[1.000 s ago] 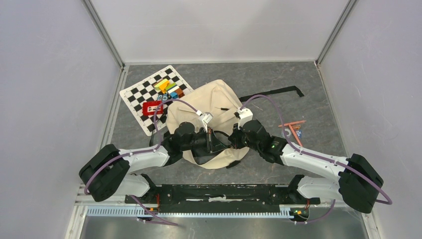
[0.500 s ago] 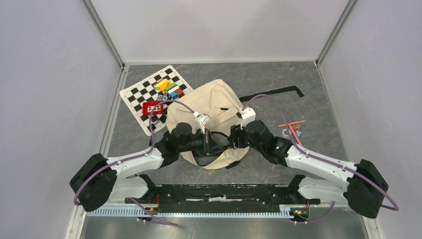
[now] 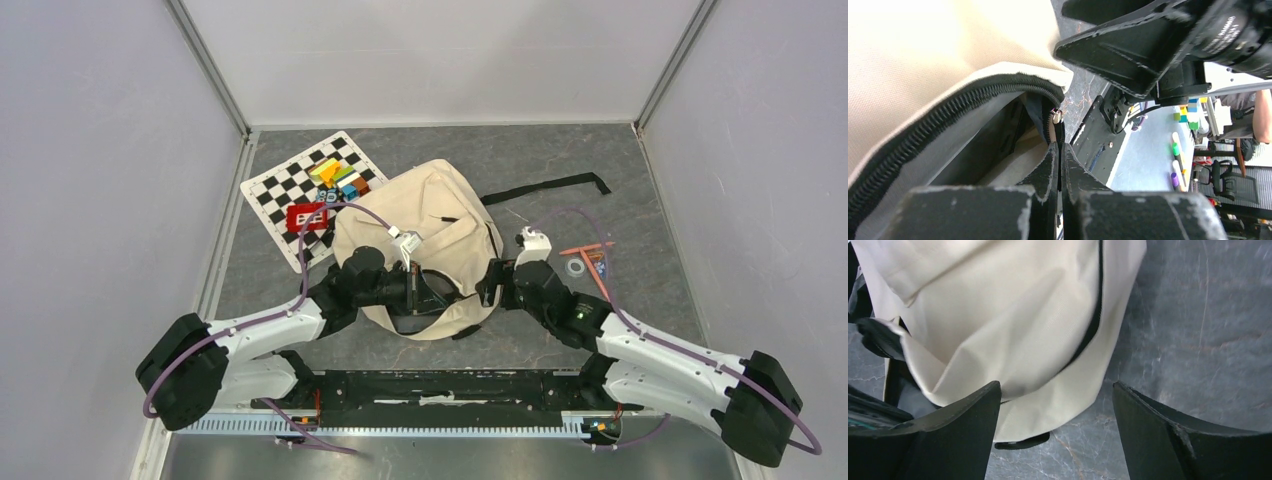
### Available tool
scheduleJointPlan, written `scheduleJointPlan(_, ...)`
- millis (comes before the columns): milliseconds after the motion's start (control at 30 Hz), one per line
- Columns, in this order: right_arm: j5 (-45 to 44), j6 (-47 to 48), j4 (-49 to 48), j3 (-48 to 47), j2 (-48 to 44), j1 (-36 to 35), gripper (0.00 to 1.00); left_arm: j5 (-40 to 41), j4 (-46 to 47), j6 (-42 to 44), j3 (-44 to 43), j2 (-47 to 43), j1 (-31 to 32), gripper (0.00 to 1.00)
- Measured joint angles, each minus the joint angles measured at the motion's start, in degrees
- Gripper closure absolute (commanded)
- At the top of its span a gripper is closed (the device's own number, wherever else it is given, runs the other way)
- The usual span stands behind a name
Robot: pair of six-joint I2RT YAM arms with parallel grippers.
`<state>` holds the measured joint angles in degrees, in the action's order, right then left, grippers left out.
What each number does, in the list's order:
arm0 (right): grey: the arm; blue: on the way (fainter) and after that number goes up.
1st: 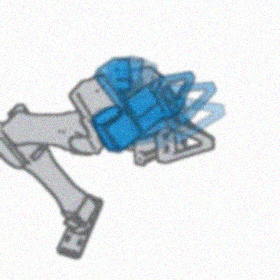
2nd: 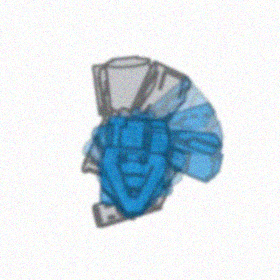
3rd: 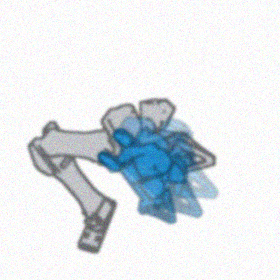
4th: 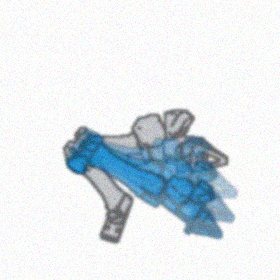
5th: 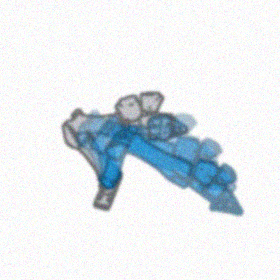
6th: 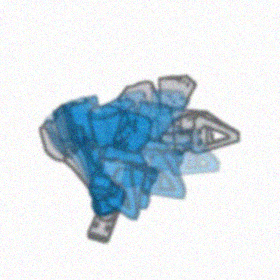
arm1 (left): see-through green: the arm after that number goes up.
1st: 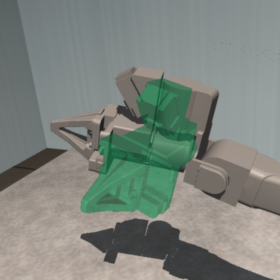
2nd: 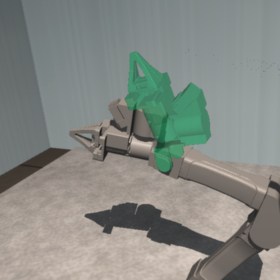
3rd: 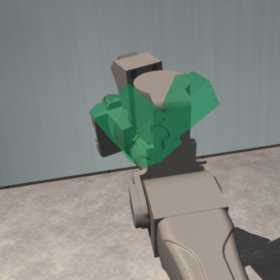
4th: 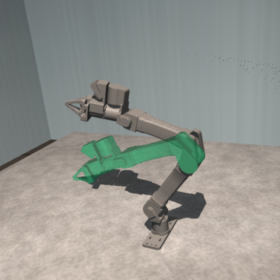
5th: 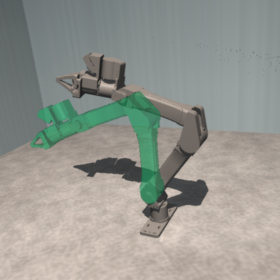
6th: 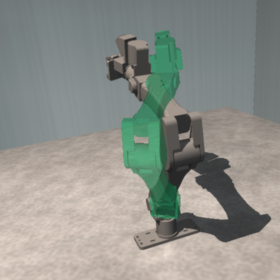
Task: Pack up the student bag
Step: Zip the student bag at the center of the board.
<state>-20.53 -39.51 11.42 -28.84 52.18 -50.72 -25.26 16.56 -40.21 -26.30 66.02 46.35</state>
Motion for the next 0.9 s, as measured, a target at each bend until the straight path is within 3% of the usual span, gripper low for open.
scheduleJointPlan(133,1.3,-5.4,-3.3,5.4,-2.2,0.0,0.18,-0.7,0.0,0.0,0.0,0.0,0.0,0.98)
scheduleJointPlan(367,3.2,-9.5,-8.5,5.9,-0.6,0.1,0.21,-0.9,-0.1,0.0,0.0,0.0,0.0,0.98)
scheduleJointPlan(433,4.0,-10.4,-10.1,6.0,0.2,0.1,0.33,-1.0,-0.1,0.0,0.0,0.0,0.0,0.98)
scheduleJointPlan(533,5.1,-11.6,-12.8,6.4,0.8,0.1,0.62,-1.2,0.0,0.0,0.0,0.0,0.0,0.98)
scheduleJointPlan(700,5.4,-12.1,-15.6,7.1,1.8,0.3,0.97,-2.2,0.0,0.0,0.0,0.0,0.0,0.98)
scheduleJointPlan(900,3.5,-9.8,-13.9,5.5,2.3,1.0,1.0,-2.1,-1.5,0.2,-0.4,-0.8,0.0,0.98)
